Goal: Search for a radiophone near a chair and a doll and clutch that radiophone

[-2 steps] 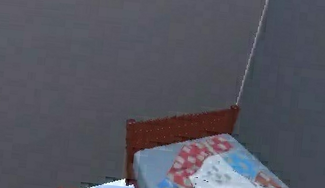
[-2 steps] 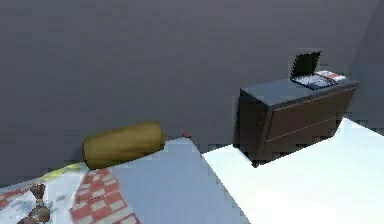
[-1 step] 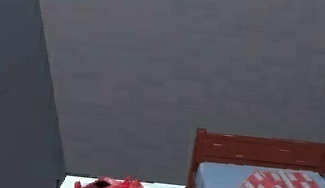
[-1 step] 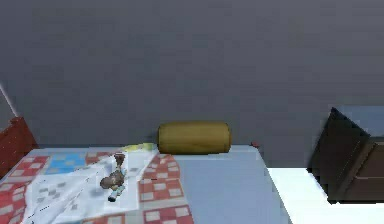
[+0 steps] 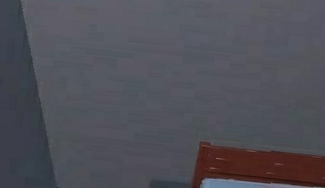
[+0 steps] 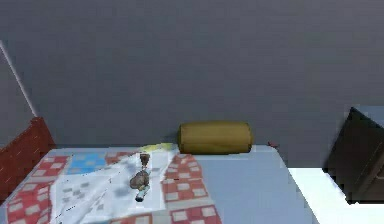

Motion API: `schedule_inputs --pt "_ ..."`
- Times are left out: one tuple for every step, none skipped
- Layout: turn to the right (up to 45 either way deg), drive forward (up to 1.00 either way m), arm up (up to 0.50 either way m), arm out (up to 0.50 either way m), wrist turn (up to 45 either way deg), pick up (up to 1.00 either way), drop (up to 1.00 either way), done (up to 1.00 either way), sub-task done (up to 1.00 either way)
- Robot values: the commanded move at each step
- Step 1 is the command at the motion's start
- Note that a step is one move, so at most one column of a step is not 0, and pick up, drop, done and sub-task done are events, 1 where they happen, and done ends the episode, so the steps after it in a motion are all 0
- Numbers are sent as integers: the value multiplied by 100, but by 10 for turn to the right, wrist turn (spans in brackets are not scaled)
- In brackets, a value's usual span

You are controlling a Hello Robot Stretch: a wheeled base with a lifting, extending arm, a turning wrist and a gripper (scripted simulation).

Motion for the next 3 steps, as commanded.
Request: schedule_inputs --pt "-450 0 0 0 0 0 0 0 0" --pt "-450 0 0 0 0 0 0 0 0" --pt "-450 0 0 0 0 0 0 0 0"
